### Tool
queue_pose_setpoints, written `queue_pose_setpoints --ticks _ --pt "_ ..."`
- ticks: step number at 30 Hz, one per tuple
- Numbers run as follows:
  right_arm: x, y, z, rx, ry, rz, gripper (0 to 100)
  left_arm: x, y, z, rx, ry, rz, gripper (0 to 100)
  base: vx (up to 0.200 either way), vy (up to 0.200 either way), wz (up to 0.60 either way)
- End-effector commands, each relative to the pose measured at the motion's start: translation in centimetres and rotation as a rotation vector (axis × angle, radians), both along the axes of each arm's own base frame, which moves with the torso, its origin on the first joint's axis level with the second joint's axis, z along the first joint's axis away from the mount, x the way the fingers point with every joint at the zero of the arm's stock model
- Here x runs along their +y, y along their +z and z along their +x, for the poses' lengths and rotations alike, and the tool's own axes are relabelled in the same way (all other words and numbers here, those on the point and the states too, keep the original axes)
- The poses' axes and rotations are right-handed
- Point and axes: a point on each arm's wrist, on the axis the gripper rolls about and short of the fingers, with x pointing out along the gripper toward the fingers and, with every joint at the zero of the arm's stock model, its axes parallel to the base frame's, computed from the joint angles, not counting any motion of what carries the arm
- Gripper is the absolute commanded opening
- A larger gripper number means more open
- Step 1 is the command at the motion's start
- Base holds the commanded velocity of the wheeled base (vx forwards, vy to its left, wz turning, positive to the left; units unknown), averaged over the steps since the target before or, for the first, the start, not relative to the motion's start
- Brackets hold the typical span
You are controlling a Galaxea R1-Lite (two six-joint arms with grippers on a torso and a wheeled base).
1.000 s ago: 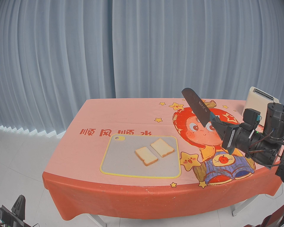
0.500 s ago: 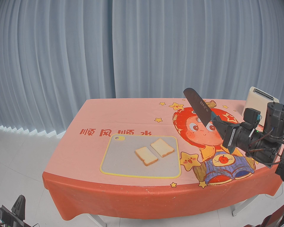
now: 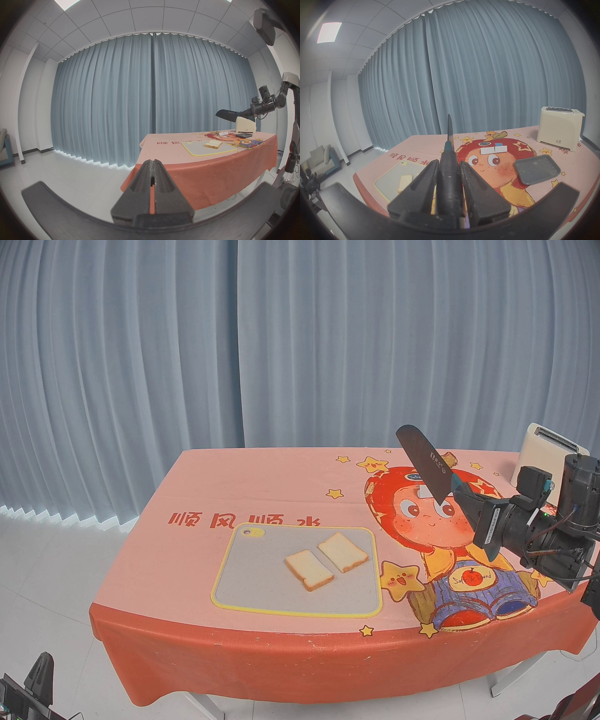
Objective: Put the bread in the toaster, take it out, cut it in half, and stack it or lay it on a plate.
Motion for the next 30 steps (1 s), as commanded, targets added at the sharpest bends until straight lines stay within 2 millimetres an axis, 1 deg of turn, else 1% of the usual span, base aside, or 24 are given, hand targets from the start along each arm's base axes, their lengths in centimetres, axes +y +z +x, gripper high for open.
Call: queue_pose_setpoints --ticks 1,9,14,30 --pt "-0.13 -0.14 0.28 0.006 -0.009 -0.002 0 0.0 -0.51 0.07 0.009 0.0 0.0 0 0.0 0.0 0.0" --pt "-0.17 -0.13 0.35 0.005 -0.013 -0.002 0 0.0 -0.51 0.07 0.009 0.0 0.0 0 0.0 0.0 0.0" --pt "-0.76 -0.06 0.74 0.003 -0.04 -0.002 0 0.0 -0.51 0.07 0.009 0.0 0.0 0 0.0 0.0 0.0" --pt "-0.68 -0.28 0.84 0.013 -0.028 -0.002 0 0.0 -0.51 0.07 0.009 0.0 0.0 0 0.0 0.0 0.0"
